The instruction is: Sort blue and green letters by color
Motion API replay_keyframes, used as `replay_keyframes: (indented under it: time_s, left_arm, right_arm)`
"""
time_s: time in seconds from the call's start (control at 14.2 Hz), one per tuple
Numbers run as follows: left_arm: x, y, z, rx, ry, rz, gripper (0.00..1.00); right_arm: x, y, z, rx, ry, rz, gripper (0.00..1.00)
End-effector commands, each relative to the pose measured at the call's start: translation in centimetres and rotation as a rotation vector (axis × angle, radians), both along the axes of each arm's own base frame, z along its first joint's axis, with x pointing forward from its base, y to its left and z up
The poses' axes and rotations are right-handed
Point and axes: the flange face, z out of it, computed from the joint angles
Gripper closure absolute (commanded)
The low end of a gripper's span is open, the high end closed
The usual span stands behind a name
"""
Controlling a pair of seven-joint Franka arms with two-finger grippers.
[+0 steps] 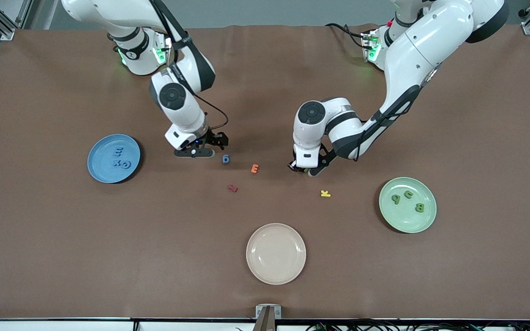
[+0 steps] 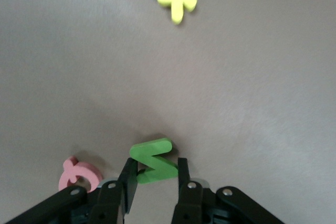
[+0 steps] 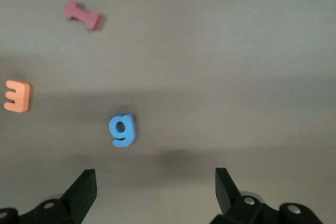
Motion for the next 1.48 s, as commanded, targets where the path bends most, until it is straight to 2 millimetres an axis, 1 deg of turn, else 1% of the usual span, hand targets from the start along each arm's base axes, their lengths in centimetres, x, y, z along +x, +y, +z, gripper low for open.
replay_keyframes:
  time_s: [0.0, 0.21, 0.28, 0.35, 0.42, 0.49, 0.57, 0.64, 0.71, 0.78, 0.92, 1.06, 1.2, 1.27, 1.41]
  left_arm:
    - [1.6, 1.7, 2.6, 0.022, -0.048, 0.016, 0.99]
    - [4.0, 5.3, 3.6, 0.088, -0.047, -0.033, 0.99]
    - [4.4, 6.0, 4.0, 0.099, -0.044, -0.046, 1.00]
    - [5.0, 7.3, 4.3, 0.118, -0.029, -0.062, 1.00]
    - [5.7, 8.6, 5.0, 0.133, -0.018, -0.090, 1.00]
    - [6.3, 9.6, 5.7, 0.125, -0.014, -0.103, 1.00]
    - [7.1, 11.2, 6.1, 0.128, -0.004, -0.105, 1.00]
    - [7.5, 12.3, 6.4, 0.137, 0.009, -0.126, 1.00]
    - [8.1, 13.9, 6.5, 0.150, 0.023, -0.142, 1.00]
    - [8.6, 15.1, 6.5, 0.154, 0.030, -0.154, 1.00]
    - [9.7, 17.7, 6.6, 0.157, 0.038, -0.178, 1.00]
    - [10.7, 20.4, 6.7, 0.162, 0.047, -0.207, 1.00]
    - [11.2, 22.6, 6.5, 0.165, 0.059, -0.232, 0.99]
    - [11.4, 23.1, 6.5, 0.166, 0.061, -0.242, 0.99]
    - [11.8, 25.1, 6.4, 0.167, 0.071, -0.257, 0.99]
  right_arm:
    - [-0.2, 1.8, -1.2, 0.012, -0.023, -0.018, 0.01]
    - [-0.3, 4.2, -2.3, 0.006, -0.030, 0.022, 0.06]
    - [-0.4, 4.7, -2.9, 0.001, -0.029, 0.030, 0.07]
    - [-0.1, 5.0, -3.2, -0.002, -0.031, 0.033, 0.07]
    - [-0.1, 5.3, -3.5, -0.006, -0.030, 0.031, 0.08]
    - [-0.2, 5.4, -3.9, -0.015, -0.032, 0.041, 0.08]
    - [-0.1, 5.4, -4.0, -0.023, -0.036, 0.049, 0.10]
    - [-0.3, 5.5, -4.3, -0.033, -0.037, 0.060, 0.11]
    - [-0.2, 5.3, -4.4, -0.042, -0.044, 0.067, 0.12]
    - [-0.1, 5.1, -4.7, -0.058, -0.049, 0.080, 0.15]
    - [-0.1, 5.4, -5.2, -0.069, -0.052, 0.098, 0.22]
    - [0.1, 5.5, -5.2, -0.068, -0.055, 0.101, 0.29]
    - [0.6, 5.6, -5.1, -0.074, -0.066, 0.108, 0.34]
    - [0.7, 5.5, -5.1, -0.079, -0.070, 0.116, 0.35]
    - [1.1, 5.6, -5.1, -0.080, -0.077, 0.119, 0.38]
